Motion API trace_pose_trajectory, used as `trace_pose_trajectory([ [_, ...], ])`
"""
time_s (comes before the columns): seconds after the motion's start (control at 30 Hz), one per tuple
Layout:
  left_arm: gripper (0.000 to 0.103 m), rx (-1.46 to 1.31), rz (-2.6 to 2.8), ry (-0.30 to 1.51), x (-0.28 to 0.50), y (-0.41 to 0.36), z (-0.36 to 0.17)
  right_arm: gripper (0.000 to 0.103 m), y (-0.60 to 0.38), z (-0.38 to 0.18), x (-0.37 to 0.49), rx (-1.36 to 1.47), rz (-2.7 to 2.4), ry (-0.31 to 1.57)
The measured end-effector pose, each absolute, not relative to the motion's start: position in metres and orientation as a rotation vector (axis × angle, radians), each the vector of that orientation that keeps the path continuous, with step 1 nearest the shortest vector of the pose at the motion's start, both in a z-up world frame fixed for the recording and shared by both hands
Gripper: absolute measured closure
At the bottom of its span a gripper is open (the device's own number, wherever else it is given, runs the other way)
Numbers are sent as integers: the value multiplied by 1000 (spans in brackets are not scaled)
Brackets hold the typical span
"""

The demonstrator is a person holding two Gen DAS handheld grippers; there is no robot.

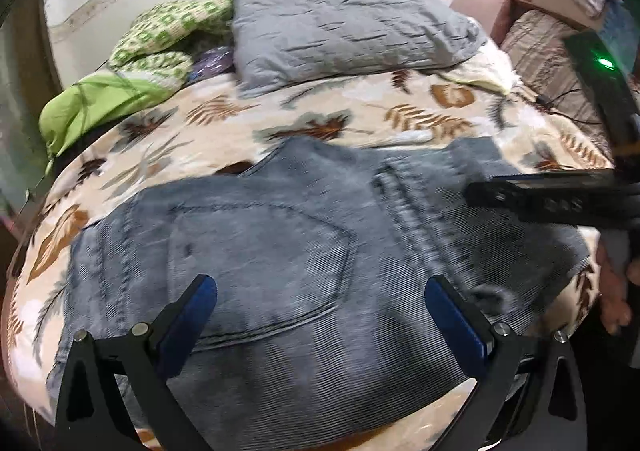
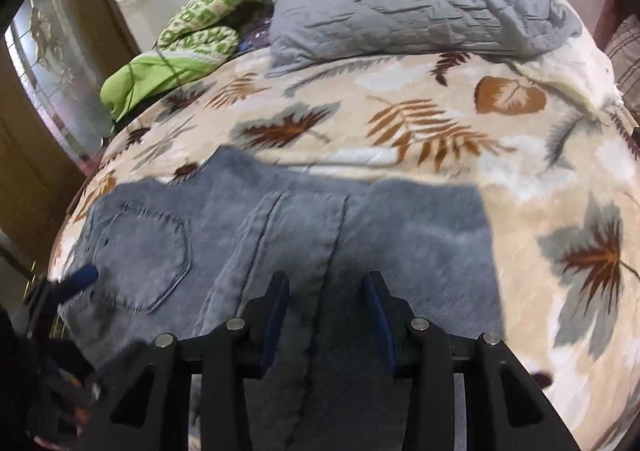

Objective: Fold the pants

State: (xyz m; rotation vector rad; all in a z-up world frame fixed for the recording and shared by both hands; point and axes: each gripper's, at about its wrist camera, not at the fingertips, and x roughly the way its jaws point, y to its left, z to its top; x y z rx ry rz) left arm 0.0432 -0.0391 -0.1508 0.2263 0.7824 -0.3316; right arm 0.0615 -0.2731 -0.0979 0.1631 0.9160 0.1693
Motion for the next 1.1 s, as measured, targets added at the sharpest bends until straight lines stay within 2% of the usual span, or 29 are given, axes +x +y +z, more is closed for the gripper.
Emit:
trace_pose_trajectory([
  [0.27,0,181,-218,892,70,-13,-170,56,-259,-112,67,94,155,947],
  [0.63,0,211,-233,876,70,-22,-169,50,-260,-111,77,125,140,930],
  [0.9,0,130,-202,819,67,0,-156,50,-260,-64,53,185,186,663],
  [1.1,0,84,-123,785,61,25,-146,50,-227,-69,48,89,264,700],
])
